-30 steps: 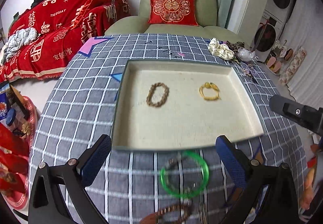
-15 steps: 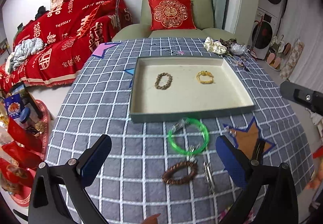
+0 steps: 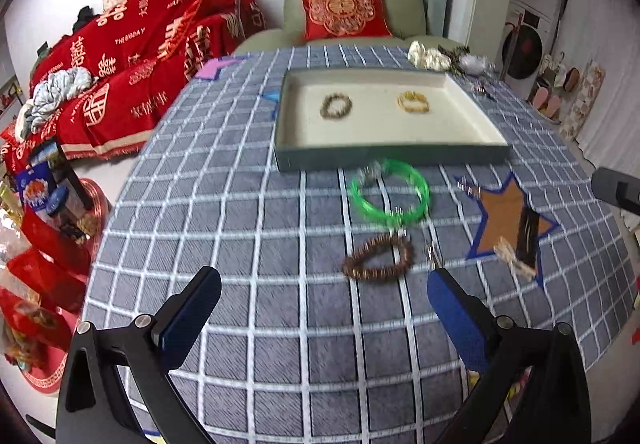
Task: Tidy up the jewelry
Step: 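Grasp the brown wooden bead bracelet with the left tool while the right tool grasps the black hair clip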
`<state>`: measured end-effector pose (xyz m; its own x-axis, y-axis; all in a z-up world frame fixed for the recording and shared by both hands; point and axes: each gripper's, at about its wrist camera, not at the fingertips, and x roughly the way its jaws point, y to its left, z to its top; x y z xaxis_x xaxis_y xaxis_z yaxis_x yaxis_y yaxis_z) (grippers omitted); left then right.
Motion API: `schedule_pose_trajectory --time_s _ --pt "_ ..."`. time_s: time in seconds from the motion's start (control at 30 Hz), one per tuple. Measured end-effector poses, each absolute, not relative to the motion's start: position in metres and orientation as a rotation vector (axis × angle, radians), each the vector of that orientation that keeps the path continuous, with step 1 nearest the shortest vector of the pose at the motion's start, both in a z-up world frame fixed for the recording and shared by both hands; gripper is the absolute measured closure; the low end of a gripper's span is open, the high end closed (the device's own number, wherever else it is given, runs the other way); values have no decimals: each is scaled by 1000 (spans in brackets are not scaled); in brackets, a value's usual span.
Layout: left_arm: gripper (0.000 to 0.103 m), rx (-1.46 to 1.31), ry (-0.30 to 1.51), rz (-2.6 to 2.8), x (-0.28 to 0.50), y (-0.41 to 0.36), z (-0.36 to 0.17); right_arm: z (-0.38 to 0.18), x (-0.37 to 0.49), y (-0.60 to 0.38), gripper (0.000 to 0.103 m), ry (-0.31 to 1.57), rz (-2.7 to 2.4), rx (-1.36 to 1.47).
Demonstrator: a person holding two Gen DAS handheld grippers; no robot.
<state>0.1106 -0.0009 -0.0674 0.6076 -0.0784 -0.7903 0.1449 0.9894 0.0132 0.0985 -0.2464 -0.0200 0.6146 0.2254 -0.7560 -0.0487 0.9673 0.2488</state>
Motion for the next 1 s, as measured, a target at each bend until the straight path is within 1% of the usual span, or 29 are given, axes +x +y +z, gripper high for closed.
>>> schedule_pose_trajectory --time_s 0.3,0.5,0.83,0.9,1.0 --pt "0 115 930 -146 109 -7 -92 -63 78 -258 16 1001 76 206" --pt "0 121 932 -185 121 -5 -98 -86 80 -272 16 1064 -6 264" --pt "0 165 909 -273 142 -12 -102 -105 110 -273 16 1079 -128 344" --pt "3 175 917 -288 146 -15 -104 -107 118 -271 16 1084 -147 333" --pt "3 185 924 -308 150 -19 -108 -113 130 -266 16 1096 -168 317"
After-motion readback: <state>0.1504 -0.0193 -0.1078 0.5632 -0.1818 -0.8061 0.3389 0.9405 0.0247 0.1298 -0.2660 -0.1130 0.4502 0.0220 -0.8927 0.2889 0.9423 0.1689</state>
